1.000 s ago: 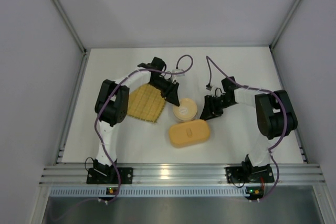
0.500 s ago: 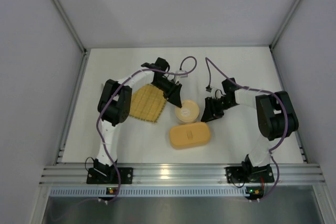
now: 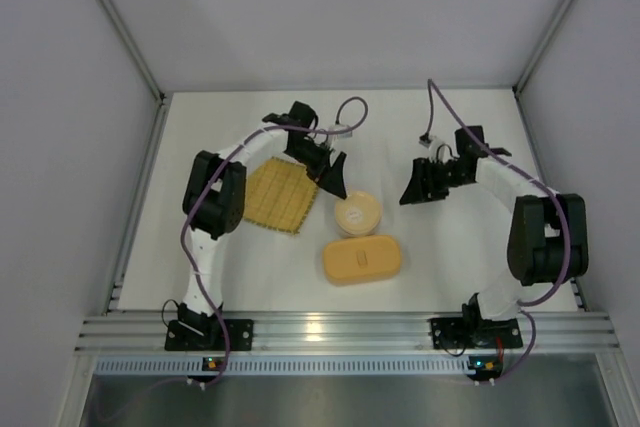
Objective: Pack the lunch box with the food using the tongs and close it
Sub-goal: Reset both arms
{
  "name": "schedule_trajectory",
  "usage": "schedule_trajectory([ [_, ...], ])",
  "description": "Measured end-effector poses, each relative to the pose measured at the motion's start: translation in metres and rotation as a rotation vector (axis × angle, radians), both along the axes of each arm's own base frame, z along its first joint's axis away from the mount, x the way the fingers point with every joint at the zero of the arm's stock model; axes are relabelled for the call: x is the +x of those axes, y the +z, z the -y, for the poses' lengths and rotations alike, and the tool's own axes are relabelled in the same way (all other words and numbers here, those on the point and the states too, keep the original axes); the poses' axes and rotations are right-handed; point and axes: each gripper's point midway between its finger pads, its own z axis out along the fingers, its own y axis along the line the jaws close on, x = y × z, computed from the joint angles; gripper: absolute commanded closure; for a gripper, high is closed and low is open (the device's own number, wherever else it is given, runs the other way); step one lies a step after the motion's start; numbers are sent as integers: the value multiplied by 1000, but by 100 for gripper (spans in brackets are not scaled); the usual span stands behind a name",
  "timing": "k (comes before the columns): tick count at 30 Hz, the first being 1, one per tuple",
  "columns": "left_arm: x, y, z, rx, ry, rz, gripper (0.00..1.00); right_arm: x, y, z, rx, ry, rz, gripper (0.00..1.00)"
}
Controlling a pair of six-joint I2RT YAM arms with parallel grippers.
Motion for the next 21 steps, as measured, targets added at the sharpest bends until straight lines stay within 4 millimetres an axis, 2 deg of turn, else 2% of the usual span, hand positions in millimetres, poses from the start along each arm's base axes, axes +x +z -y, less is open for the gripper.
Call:
schedule_trajectory([
  [3, 25, 40, -6, -40, 78, 68, 2, 31, 44, 12, 5, -15, 141, 32],
  [4, 34, 62, -9, -64, 111, 111, 2, 38, 58, 13, 7, -15, 188, 19],
  [6, 45, 105, -18, -103, 169, 199, 2, 51, 92, 15, 6, -10, 297, 9],
  [7, 48, 131, -24, -128, 199, 244, 2, 55, 111, 15, 7, -4, 352, 1],
  [10, 45, 202, -49, -197, 289, 368, 2, 59, 149, 15, 5, 2, 468, 1],
  [11, 40, 218, -59, -207, 324, 395, 2, 59, 157, 16, 4, 2, 490, 1],
  [12, 36, 227, -68, -202, 360, 409, 2, 58, 163, 16, 2, 0, 509, 1],
  [13, 33, 231, -81, -186, 409, 416, 2, 56, 166, 16, 0, -6, 517, 1],
  [15, 26, 222, -107, -133, 499, 403, 2, 52, 170, 21, -11, -27, 532, 1],
  [17, 21, 193, -134, -58, 583, 363, 2, 46, 165, 28, -37, -56, 534, 1],
  [21, 1, 121, -197, 145, 743, 265, 2, 33, 145, 44, -111, -103, 518, 1],
])
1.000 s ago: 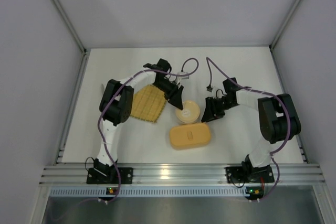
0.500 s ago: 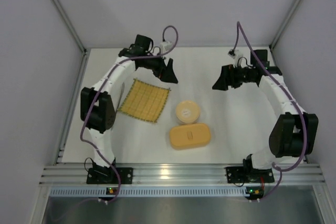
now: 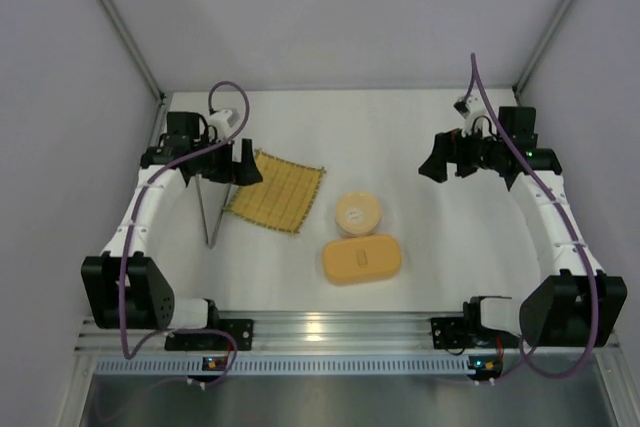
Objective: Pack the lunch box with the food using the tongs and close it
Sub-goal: Reset both arms
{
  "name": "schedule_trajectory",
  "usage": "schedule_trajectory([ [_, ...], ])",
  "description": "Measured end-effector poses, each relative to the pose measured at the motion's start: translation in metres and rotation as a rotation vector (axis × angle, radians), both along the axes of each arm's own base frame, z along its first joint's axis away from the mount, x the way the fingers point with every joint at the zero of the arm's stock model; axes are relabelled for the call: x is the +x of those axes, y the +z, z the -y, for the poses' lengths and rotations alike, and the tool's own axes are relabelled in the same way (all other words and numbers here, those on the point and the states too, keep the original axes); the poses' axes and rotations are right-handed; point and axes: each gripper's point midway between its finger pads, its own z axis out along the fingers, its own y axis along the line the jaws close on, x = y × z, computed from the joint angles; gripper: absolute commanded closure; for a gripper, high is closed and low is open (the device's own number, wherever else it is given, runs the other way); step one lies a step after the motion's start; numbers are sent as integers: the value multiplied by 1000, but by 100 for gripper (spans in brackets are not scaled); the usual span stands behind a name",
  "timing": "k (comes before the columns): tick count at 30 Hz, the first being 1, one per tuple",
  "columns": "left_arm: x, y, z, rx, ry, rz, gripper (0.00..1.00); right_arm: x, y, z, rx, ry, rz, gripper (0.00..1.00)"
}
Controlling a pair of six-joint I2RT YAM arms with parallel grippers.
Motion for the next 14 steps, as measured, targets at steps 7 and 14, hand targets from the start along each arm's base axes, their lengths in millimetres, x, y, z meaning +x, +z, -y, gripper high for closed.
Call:
schedule_trajectory([
  [7, -41, -10, -54, 203, 149, 78, 2, -14, -35, 23, -87, -59, -39, 0],
  [14, -44, -6, -65, 260, 173, 125, 2, -23, -37, 28, -113, -69, -24, 0],
])
